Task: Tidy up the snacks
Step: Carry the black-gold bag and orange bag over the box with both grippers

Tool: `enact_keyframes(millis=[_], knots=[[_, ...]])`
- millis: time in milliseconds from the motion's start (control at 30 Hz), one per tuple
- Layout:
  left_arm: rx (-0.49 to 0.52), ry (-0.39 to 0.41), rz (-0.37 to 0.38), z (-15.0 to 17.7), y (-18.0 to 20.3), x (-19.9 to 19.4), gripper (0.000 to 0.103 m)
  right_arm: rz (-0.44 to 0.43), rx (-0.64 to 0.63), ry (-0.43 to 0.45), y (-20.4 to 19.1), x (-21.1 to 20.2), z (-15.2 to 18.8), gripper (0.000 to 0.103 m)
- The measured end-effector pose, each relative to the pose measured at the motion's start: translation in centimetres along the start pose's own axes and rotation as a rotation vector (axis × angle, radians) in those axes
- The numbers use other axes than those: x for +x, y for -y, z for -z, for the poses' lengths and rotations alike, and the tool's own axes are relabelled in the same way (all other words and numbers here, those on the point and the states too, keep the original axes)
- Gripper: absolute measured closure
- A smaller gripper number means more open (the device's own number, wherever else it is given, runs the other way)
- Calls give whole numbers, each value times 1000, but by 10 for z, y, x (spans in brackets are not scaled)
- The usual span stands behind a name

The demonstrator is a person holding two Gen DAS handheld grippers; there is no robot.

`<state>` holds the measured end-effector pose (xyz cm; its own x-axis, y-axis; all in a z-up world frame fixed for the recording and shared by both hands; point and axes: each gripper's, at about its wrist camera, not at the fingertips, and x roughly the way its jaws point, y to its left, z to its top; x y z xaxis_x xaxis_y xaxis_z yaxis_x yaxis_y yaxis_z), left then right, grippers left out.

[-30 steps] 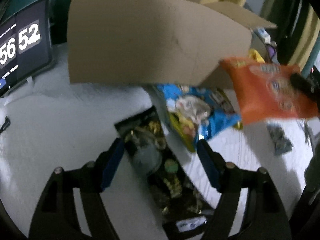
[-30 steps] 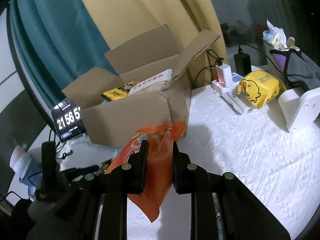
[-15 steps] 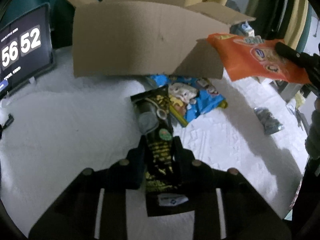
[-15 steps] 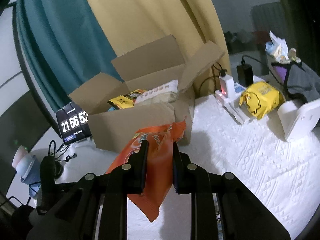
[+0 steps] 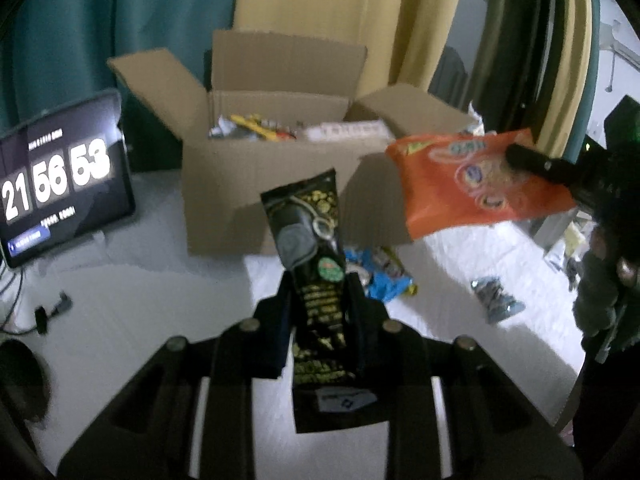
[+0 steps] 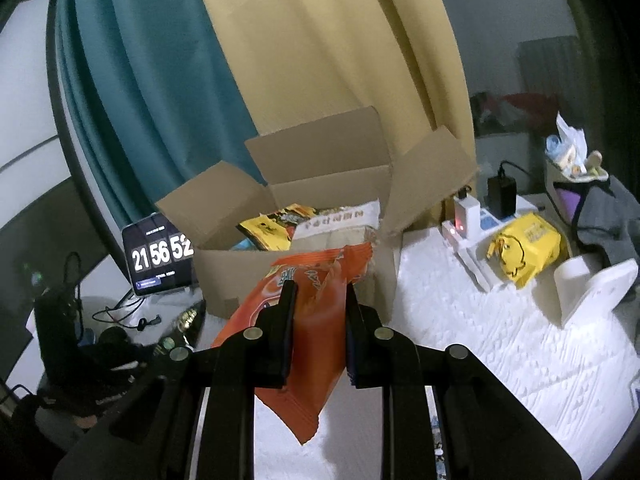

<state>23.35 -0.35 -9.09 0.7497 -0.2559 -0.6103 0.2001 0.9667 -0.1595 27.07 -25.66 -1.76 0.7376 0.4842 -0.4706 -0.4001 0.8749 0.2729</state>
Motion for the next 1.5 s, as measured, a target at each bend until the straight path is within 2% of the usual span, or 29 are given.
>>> enact_keyframes(millis=[600, 1500], knots=[[25, 118, -12, -59, -12, -3, 78, -9, -59, 44, -14, 23, -43, 81], [81, 191, -47, -132, -26, 53, 77, 7, -102, 55, -4, 104, -90, 81]])
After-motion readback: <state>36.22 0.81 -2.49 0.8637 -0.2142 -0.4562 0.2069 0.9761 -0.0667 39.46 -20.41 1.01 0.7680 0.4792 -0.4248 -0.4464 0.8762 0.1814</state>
